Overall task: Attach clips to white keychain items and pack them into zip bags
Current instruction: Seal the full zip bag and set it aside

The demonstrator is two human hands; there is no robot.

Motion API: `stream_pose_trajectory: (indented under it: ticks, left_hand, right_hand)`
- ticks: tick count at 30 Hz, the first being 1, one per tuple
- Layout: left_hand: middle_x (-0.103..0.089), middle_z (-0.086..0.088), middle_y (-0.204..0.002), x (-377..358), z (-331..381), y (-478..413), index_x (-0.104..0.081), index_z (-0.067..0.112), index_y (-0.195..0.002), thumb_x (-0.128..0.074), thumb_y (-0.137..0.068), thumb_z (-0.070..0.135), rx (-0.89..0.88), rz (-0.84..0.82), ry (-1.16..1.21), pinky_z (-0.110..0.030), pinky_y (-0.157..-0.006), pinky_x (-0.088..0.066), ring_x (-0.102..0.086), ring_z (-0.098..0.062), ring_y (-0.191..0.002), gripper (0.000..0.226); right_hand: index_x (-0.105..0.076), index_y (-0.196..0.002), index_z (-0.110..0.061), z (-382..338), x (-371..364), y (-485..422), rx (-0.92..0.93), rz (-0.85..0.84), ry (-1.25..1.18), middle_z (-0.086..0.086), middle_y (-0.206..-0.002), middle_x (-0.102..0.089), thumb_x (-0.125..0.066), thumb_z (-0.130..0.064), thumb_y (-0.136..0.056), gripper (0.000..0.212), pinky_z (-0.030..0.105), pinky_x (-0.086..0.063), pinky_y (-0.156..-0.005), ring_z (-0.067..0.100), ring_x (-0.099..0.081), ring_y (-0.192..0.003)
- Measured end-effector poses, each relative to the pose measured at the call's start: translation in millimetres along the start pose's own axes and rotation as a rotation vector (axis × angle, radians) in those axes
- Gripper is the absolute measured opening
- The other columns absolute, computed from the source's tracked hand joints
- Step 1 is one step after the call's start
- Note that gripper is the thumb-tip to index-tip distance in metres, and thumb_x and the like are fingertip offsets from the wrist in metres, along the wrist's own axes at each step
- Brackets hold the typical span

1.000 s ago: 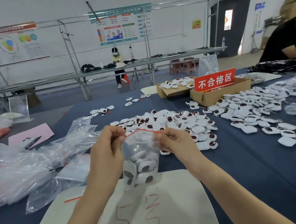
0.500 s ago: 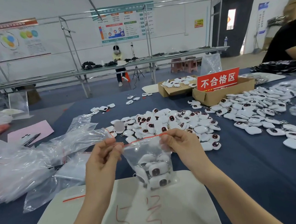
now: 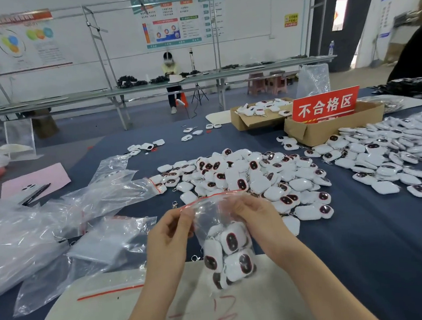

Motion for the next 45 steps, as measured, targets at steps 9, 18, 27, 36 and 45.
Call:
stream_pose_trajectory:
  ticks: [9, 18, 27, 36, 45]
  left_hand:
    - [-0.075, 0.005, -0.079, 15, -11, -6, -0.077, 0.034, -0.087, -0.066, -0.083, 0.044, 0.027, 0.038, 0.007, -0.007, -0.068, -0.048, -0.064, 0.002, -0.070, 0.016]
    - [-0.072, 0.007, -0.073, 23, -10, -8, -0.077, 0.034, -0.083, -0.067, -0.094, 0.027, 0.038, 0.043, -0.005, -0.007, -0.065, -0.048, -0.059, 0.001, -0.065, 0.017]
    - [-0.076, 0.008, -0.078, 19, -4, -2, -0.077, 0.026, -0.085, -0.066, -0.096, 0.024, 0.034, 0.065, 0.025, -0.007, -0.066, -0.049, -0.064, 0.001, -0.068, 0.016]
    - [-0.078, 0.002, -0.092, 9, -6, 2, -0.079, 0.029, -0.096, -0.065, -0.084, 0.048, 0.091, -0.039, 0.070, -0.014, -0.075, -0.050, -0.070, -0.008, -0.087, 0.026]
    - [-0.078, 0.002, -0.096, 5, -4, 5, -0.078, 0.029, -0.100, -0.067, -0.086, 0.051, 0.064, -0.043, 0.096, -0.021, -0.080, -0.051, -0.072, -0.011, -0.092, 0.027]
  right_hand:
    - [-0.080, -0.088, -0.015, 20, -4, -11, -0.089, 0.027, -0.151, 0.012, -0.091, -0.077, -0.079, -0.043, -0.072, 0.032, 0.043, -0.061, -0.078, 0.027, -0.070, -0.076]
    - [-0.081, -0.088, -0.018, 3, -6, -13, 0.028, 0.033, -0.130, 0.010, -0.092, -0.076, -0.080, -0.053, -0.067, 0.041, 0.054, -0.057, -0.086, 0.022, -0.064, -0.073]
    - [-0.081, -0.088, -0.017, -3, -9, -3, 0.050, 0.039, -0.102, 0.005, -0.084, -0.077, -0.078, -0.051, -0.074, 0.037, 0.038, -0.060, -0.069, 0.017, -0.071, -0.072]
    - [-0.079, -0.088, -0.016, -4, -11, 0, 0.032, 0.047, -0.088, 0.008, -0.089, -0.077, -0.074, -0.051, -0.077, 0.037, 0.040, -0.062, -0.073, 0.022, -0.072, -0.077]
    - [-0.081, -0.090, -0.018, -4, -23, 2, -0.002, 0.017, -0.004, 0.010, -0.092, -0.077, -0.072, -0.045, -0.074, 0.032, 0.031, -0.059, -0.075, 0.020, -0.070, -0.080]
Point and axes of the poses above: each hand's wrist, its own y-axis away from the middle knuckle, its own x-axis out of the back of the hand, z = x × y, the point moved 9 cm from there along -y, towards the middle knuckle
